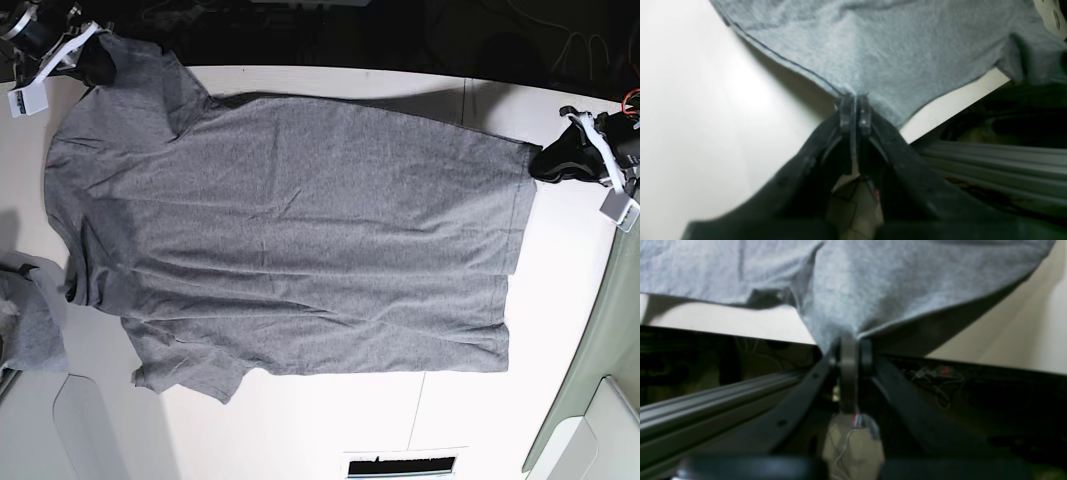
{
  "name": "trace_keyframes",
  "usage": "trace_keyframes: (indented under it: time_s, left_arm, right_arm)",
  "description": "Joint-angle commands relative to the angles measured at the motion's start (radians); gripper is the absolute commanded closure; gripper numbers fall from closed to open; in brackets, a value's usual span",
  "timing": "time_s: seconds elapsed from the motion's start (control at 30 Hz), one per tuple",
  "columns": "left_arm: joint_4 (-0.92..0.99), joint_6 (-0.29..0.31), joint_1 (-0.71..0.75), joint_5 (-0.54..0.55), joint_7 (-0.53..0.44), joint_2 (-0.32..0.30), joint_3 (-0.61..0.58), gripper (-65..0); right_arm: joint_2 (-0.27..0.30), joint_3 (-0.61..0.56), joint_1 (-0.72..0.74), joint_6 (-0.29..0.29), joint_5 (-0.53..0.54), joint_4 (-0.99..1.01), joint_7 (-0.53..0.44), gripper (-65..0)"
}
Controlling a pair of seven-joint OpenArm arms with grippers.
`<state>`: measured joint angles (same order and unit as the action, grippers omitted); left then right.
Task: Layout the t-shirt on the table in an organized manner, then fold the t-shirt properly
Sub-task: 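Grasp the shirt's side edge with both grippers and lift it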
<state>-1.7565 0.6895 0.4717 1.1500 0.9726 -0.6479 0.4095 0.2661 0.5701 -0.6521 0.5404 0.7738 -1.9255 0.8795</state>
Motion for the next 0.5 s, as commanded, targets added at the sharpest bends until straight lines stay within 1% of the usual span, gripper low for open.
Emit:
trace_keyframes:
  time_s: [0.0,0.2,0.33,0.47]
  left_arm:
    - [-0.019,0.009,0.010,0.022,-0.011,-0.017,0.020,0.0]
    - [-0.024,0.009,0.064,0.091,0.013,-0.017,0.101,0.0]
    - [-0.038,0.009,0.083,0.095,0.020,-0.017,0.161,0.0]
    - [-0.052,0.009,0.083,0.153,0.069,-0.017,0.201,0.0]
  right_arm:
    - [0.011,0.013,-0.021,0.007,0.023,-0.031,-0.011,0.0]
    - [0.010,0.020,-0.077,0.017,0.035,-0.124,-0.011,0.0]
    - [0.011,0.020,-0.128,0.016,0.039,-0.185,-0.011,0.0]
    - [0.010,0.020,-0.173,0.016,0.038,-0.256,-0.011,0.0]
